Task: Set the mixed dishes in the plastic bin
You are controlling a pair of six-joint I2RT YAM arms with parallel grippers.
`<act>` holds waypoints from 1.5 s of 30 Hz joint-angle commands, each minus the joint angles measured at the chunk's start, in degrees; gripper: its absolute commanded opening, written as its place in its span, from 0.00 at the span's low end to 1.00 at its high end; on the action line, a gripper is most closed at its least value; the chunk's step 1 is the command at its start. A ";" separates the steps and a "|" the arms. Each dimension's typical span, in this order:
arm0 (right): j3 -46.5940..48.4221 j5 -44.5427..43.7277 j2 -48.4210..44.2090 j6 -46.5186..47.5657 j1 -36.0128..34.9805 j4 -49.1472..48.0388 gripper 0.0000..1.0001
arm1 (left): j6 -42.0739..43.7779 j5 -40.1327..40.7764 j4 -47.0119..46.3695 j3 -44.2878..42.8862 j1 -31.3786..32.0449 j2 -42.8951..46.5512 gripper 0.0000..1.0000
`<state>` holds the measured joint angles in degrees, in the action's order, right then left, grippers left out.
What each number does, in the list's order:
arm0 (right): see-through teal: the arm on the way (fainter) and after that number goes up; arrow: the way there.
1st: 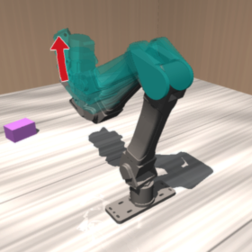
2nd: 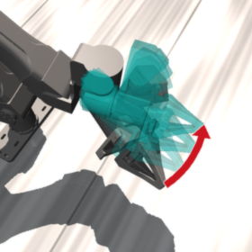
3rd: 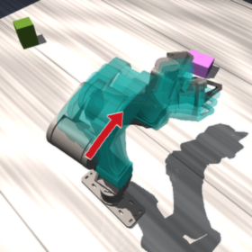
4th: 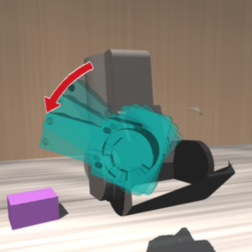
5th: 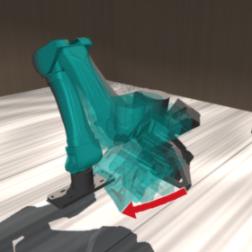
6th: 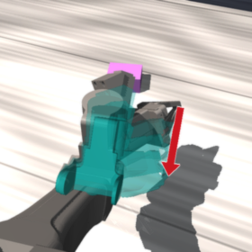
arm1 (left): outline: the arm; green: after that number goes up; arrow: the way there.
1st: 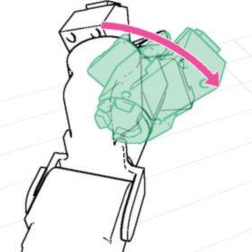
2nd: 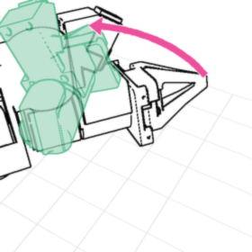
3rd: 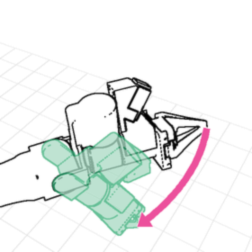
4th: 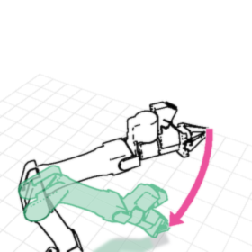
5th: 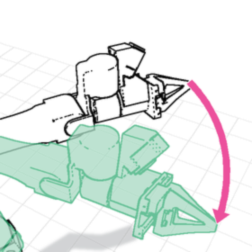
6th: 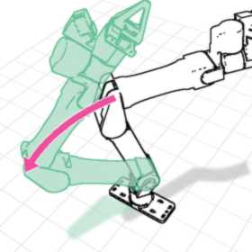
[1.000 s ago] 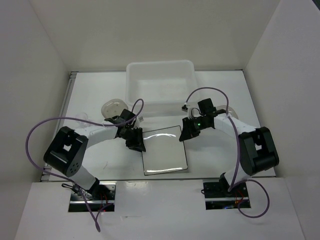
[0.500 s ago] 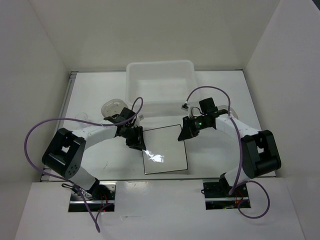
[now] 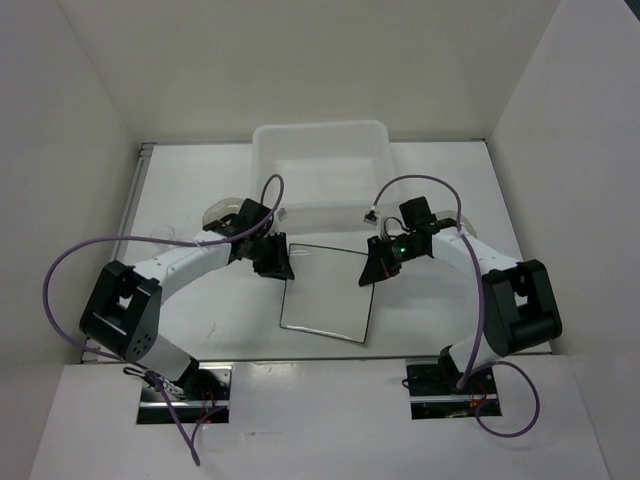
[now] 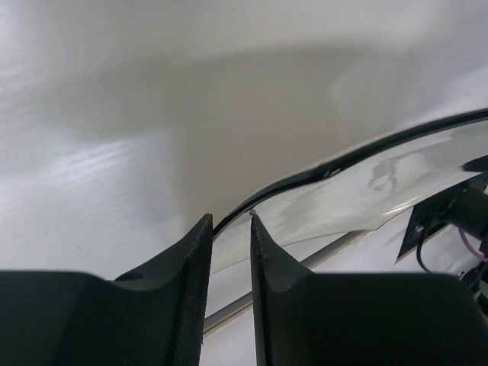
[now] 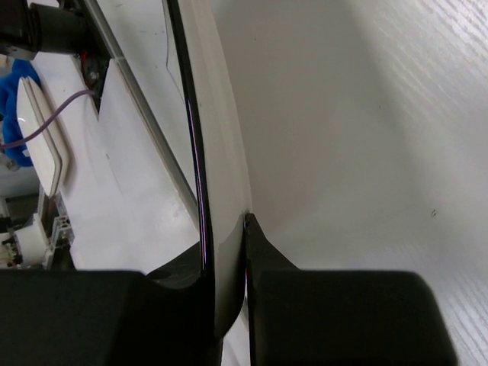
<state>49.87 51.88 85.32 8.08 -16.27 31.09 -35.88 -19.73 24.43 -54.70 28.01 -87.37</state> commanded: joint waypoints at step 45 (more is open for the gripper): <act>8.76 21.42 3.89 -7.38 2.56 -4.55 0.00 | -10.00 -14.02 -17.39 -15.00 8.11 -2.81 0.01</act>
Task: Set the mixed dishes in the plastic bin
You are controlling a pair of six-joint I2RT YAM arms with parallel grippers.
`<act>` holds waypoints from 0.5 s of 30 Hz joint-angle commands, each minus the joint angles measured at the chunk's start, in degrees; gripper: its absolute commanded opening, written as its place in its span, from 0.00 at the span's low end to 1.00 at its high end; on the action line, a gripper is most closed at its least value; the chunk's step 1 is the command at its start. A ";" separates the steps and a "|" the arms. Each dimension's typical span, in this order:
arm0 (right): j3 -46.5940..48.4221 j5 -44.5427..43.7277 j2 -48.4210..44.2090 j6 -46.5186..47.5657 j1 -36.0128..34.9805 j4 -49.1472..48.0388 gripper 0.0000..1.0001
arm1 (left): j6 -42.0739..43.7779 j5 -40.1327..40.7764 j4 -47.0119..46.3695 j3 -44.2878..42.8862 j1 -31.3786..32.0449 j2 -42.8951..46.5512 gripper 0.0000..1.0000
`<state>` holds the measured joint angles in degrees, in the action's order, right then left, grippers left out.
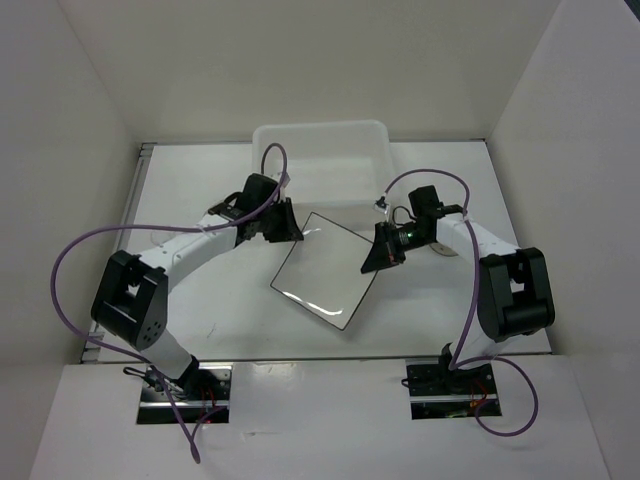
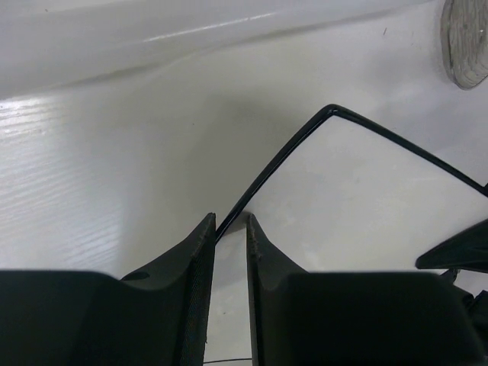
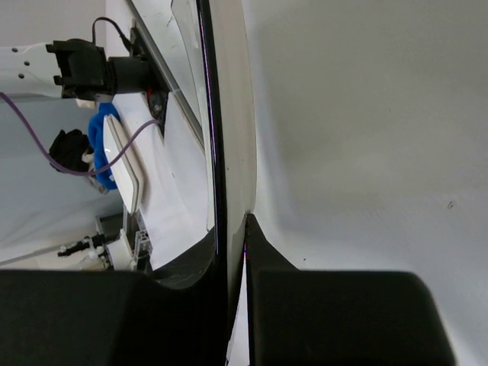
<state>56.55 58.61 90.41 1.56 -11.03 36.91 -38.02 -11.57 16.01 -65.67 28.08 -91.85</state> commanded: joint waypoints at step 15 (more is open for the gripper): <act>3.74 24.62 -1.82 0.55 0.92 -7.73 0.00 | -7.33 -21.65 -6.61 -4.99 5.33 5.02 0.08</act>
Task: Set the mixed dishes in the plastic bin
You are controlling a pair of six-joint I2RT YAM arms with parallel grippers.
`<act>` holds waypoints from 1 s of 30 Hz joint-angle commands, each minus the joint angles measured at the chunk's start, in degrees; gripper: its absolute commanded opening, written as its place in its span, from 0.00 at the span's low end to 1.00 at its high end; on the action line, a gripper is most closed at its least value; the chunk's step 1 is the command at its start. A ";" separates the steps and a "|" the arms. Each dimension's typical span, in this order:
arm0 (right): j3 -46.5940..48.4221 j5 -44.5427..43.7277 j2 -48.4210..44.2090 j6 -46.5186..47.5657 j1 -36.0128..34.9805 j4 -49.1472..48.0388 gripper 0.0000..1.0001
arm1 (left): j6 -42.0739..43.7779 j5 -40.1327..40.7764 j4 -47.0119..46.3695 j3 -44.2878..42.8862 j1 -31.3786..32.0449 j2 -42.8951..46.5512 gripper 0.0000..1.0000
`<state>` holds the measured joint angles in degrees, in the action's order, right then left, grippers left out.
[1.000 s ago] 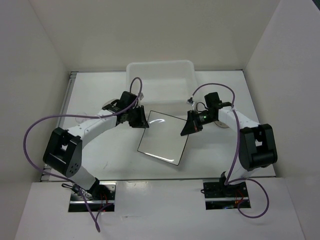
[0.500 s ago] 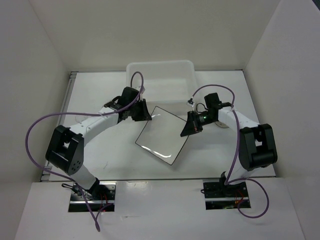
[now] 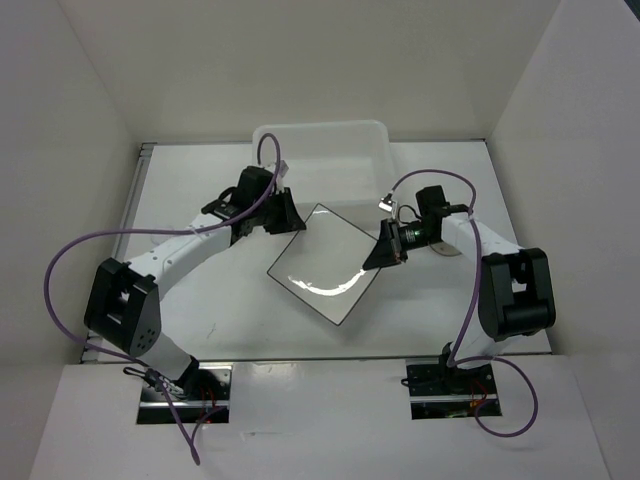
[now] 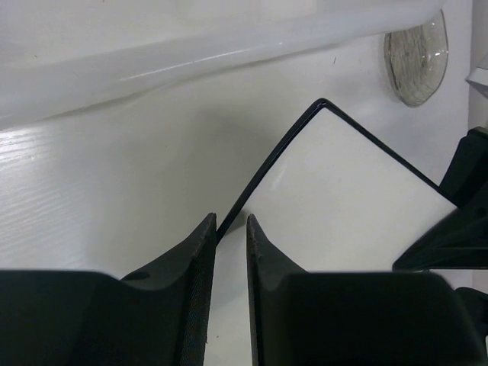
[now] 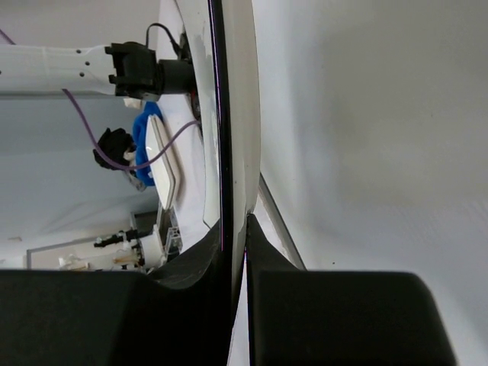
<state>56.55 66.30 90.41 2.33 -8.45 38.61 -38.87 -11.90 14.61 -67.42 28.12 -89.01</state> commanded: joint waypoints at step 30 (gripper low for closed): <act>23.24 24.49 8.46 -4.26 3.09 -5.12 0.00 | 0.63 -26.07 5.51 -3.33 -16.24 14.30 0.15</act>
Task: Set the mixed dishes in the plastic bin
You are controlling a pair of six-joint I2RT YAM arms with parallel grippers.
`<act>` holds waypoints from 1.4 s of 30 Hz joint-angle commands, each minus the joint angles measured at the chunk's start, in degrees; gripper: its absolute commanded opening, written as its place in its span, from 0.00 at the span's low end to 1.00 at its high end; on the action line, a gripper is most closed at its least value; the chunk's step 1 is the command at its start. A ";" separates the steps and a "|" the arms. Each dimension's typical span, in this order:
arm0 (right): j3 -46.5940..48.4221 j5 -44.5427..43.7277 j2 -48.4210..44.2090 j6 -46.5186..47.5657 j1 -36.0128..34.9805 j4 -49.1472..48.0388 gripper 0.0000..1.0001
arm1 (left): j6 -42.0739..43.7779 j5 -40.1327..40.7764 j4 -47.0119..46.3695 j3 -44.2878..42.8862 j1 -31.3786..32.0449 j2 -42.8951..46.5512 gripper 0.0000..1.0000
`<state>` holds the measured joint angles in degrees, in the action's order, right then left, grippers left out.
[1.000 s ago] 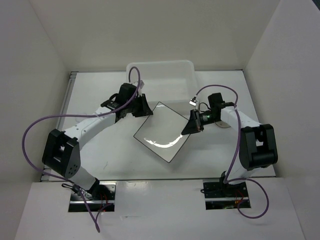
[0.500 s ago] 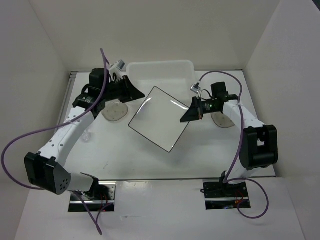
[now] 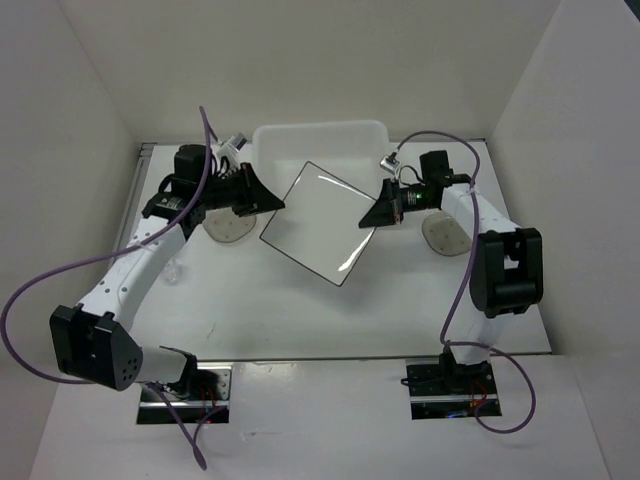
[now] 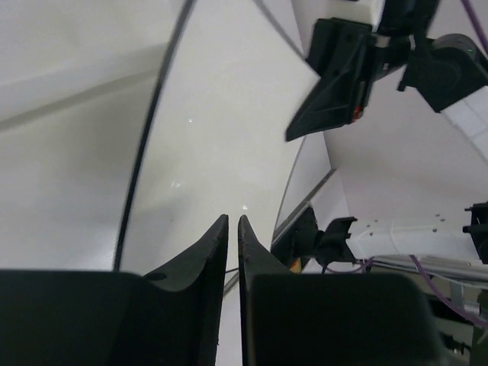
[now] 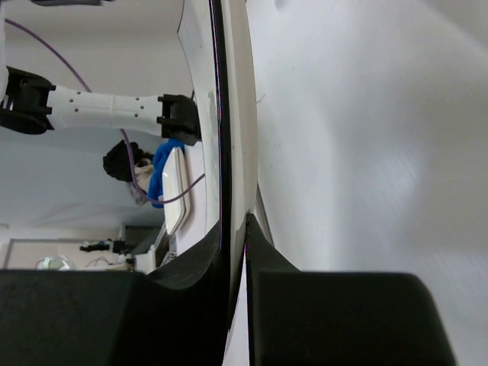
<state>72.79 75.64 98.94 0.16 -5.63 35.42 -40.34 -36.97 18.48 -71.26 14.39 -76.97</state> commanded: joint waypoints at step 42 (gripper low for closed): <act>63.52 -6.63 42.74 -32.88 5.01 -26.56 0.00 | 8.26 -7.77 4.99 -0.37 -14.48 -12.24 0.15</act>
<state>129.36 68.49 142.47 -32.91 -1.15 12.08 -33.21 -42.98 25.23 -71.90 0.47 -88.95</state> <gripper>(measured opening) 0.131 0.156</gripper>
